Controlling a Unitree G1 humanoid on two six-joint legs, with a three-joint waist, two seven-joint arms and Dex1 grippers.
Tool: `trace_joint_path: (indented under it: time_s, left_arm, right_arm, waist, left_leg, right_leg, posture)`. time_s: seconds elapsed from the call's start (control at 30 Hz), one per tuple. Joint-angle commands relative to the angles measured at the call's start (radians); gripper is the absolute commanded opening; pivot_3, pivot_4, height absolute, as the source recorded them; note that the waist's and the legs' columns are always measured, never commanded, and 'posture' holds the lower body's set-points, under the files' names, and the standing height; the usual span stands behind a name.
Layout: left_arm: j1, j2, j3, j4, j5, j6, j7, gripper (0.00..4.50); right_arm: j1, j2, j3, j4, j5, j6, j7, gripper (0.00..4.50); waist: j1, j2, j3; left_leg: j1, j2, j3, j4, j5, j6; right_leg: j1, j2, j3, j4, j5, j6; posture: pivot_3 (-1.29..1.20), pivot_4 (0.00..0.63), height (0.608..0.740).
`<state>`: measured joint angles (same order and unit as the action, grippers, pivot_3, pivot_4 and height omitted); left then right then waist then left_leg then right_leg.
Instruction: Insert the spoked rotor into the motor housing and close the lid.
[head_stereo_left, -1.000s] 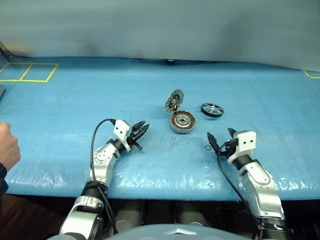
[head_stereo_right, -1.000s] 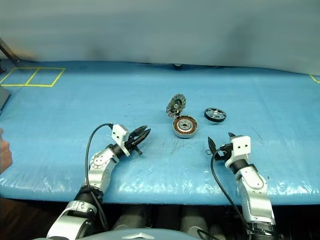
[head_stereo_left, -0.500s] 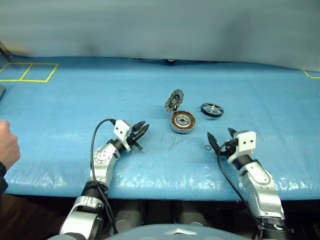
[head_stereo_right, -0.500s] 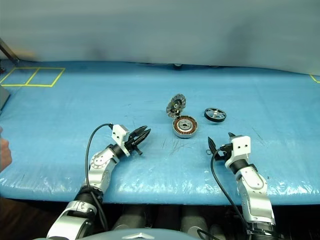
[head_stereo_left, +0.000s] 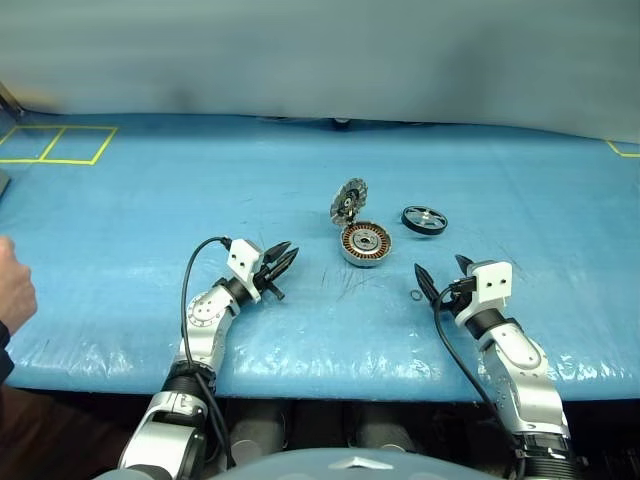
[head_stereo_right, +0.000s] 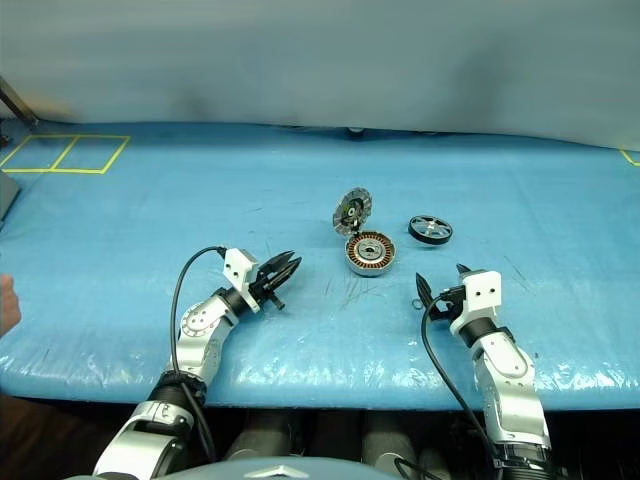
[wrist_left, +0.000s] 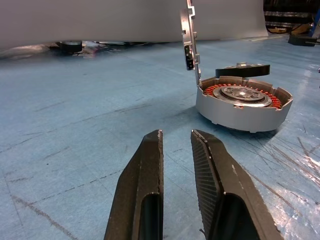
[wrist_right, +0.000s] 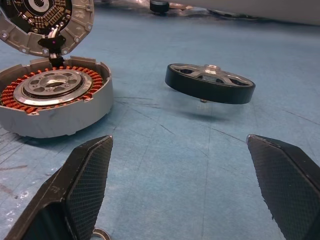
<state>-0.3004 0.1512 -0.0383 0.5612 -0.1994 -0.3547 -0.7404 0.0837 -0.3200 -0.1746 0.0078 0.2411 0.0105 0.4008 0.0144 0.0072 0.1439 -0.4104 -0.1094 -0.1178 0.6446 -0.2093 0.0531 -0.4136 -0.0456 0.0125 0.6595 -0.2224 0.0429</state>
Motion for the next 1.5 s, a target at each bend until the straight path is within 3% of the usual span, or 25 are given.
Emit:
trace_joint_path:
  time_s: [0.03,0.43,0.6,0.83,0.93,1.03,1.23,1.5]
  left_arm:
    - [-0.013,0.003,0.009,-0.036,-0.005,-0.016,0.003,0.91]
    - [-0.014,0.002,0.005,-0.034,-0.004,-0.011,-0.001,0.91]
    - [-0.020,0.006,0.006,-0.030,-0.003,-0.011,-0.001,0.91]
    - [-0.023,0.002,0.007,-0.024,-0.002,-0.015,0.005,0.91]
    - [-0.022,0.000,0.004,-0.019,0.001,-0.017,0.007,0.91]
    - [-0.022,-0.003,0.002,-0.019,0.003,-0.016,0.010,0.91]
    - [-0.015,-0.007,-0.002,-0.029,0.004,-0.015,0.015,0.91]
    - [0.003,-0.004,0.001,-0.051,0.002,-0.014,0.023,0.91]
  right_arm:
    - [-0.013,-0.014,-0.005,-0.040,0.002,-0.004,0.010,4.47]
    - [-0.006,-0.028,0.012,-0.053,-0.016,0.011,0.025,4.47]
    - [0.000,-0.125,0.046,-0.150,-0.039,0.112,0.084,4.47]
    - [-0.089,-0.354,0.144,-0.321,-0.035,0.360,0.262,4.47]
    - [-0.200,-0.486,0.267,-0.353,-0.092,0.454,0.389,4.47]
    - [-0.352,-0.534,0.379,-0.333,-0.123,0.501,0.489,4.47]
    - [-0.645,-0.506,0.584,-0.141,-0.259,0.469,0.630,4.47]
    - [-0.811,-0.443,0.682,0.085,-0.364,0.380,0.727,4.47]
  waist:
    - [0.000,0.000,0.000]
    - [0.000,0.000,0.000]
    - [0.000,0.000,0.000]
    - [-0.001,-0.001,0.001]
    - [-0.001,-0.001,0.001]
    - [-0.001,-0.004,0.003]
    - [0.001,-0.006,0.005]
    - [0.006,-0.006,0.005]
  left_leg:
    - [0.000,0.000,0.000,0.000,0.000,0.000]
    - [0.000,0.000,0.000,0.000,0.000,0.000]
    - [0.000,0.000,0.000,0.000,0.000,0.000]
    - [-0.001,0.000,0.000,0.001,0.000,0.000]
    - [-0.001,0.001,0.000,0.001,0.000,0.000]
    - [-0.003,0.001,0.000,0.001,0.000,0.001]
    - [-0.004,0.000,0.000,0.002,-0.001,0.001]
    - [-0.006,-0.001,0.000,0.002,-0.002,0.001]
  right_leg:
    - [0.000,0.000,0.000,0.000,0.000,0.000]
    - [0.000,0.000,0.000,0.000,0.000,0.000]
    - [0.000,0.000,0.000,0.000,0.000,0.000]
    - [0.000,0.000,0.000,0.000,-0.001,0.002]
    - [0.000,0.000,-0.002,0.000,-0.001,0.001]
    - [-0.001,-0.001,-0.002,-0.001,-0.001,0.001]
    - [-0.002,-0.001,-0.003,-0.002,0.002,-0.003]
    - [-0.003,-0.003,-0.002,-0.003,0.002,-0.003]
  posture:
    - [0.00,0.150,0.740]
    - [0.00,0.150,0.740]
    - [0.00,0.150,0.740]
    - [0.00,0.150,0.740]
    - [0.00,0.150,0.740]
    - [0.00,0.150,0.740]
    - [0.00,0.150,0.740]
    - [0.00,0.150,0.740]
